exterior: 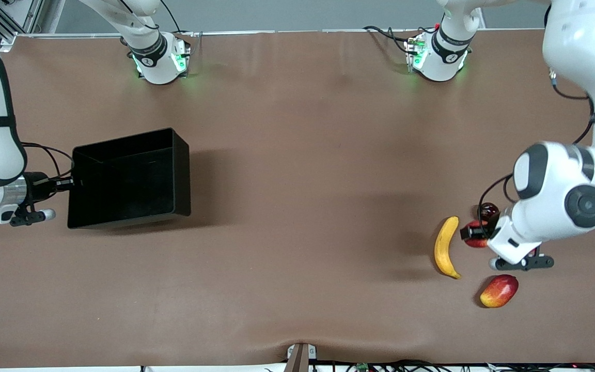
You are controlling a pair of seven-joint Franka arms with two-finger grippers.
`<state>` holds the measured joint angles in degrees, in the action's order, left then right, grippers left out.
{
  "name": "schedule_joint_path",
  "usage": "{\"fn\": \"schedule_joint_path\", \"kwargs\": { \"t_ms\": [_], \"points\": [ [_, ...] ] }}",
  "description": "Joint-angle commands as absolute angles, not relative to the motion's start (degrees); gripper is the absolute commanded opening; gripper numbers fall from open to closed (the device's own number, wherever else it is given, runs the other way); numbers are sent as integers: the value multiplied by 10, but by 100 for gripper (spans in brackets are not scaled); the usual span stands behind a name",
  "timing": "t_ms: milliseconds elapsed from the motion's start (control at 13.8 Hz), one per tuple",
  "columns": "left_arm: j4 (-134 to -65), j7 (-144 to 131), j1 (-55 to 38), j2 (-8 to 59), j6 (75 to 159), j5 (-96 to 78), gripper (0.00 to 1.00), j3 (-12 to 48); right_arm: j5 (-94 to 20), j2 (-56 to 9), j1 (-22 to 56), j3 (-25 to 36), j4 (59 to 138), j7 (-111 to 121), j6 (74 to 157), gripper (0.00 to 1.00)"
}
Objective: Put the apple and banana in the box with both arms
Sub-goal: 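Lift the apple with the left gripper while the right gripper pushes the box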
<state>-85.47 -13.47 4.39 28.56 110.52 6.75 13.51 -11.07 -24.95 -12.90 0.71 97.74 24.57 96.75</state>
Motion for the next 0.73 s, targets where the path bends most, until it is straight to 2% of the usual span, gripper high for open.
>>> {"fn": "schedule_joint_path", "kwargs": {
  "t_ms": [0, 291, 436, 654],
  "points": [
    [-917, -147, 47, 217, 1092, 61, 0, 145, -126, -224, -58, 6, 976, 172, 952, 0],
    [-941, -177, 49, 177, 1057, 60, 0, 166, -129, -226, 67, 6, 932, 10, 941, 0],
    [-947, -183, 48, 174, 1057, 60, 0, 171, -177, -228, 124, 7, 926, -52, 954, 0],
    [-947, -224, 48, 174, 1056, 60, 0, 192, -220, -256, 205, 8, 912, -134, 1025, 0]
  ]
}}
